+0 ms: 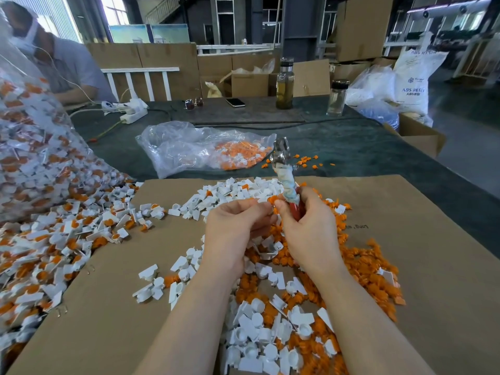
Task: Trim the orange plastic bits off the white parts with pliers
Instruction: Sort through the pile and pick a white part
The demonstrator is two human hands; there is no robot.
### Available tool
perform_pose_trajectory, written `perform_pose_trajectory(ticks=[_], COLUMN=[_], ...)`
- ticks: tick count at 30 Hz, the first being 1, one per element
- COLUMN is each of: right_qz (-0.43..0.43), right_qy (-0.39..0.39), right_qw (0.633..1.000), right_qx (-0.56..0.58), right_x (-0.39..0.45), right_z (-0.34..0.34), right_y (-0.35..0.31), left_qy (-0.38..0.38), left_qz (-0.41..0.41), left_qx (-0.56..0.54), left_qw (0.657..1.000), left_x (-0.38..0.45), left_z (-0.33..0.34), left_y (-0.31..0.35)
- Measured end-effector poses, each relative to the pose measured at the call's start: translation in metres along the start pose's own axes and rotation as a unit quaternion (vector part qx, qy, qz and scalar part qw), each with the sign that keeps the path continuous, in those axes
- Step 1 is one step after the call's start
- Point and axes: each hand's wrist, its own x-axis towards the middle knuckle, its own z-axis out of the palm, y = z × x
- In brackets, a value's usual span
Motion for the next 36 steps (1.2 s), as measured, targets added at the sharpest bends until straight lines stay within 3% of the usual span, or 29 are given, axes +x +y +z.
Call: perform_pose_trajectory(ticks=[16,32,36], right_qz=[0.000,0.001,0.027], right_qy=[0.030,-0.046,-0.086], right_qw=[0.999,0.998,0.996], right_qx=[-0.016,-0.030,0.025], right_x=[-0.0015,0.0018,0.0035], right_z=[0.0010,-0.0033,-0.0064], right_y=[-0.0023,-0.0024,-0.0016], left_qy=[0.018,0.066,0.076], left_qz=[0.099,0.122,0.120], left_qx=[0.088,0.171,0.173], left_qw=[0.991,0.976,0.975], left_x=[-0.0035,0.0014,0.0043], left_z=[0.0026,0.0022,-0.0002], left_y=[-0.0011,-0.0047,-0.0059])
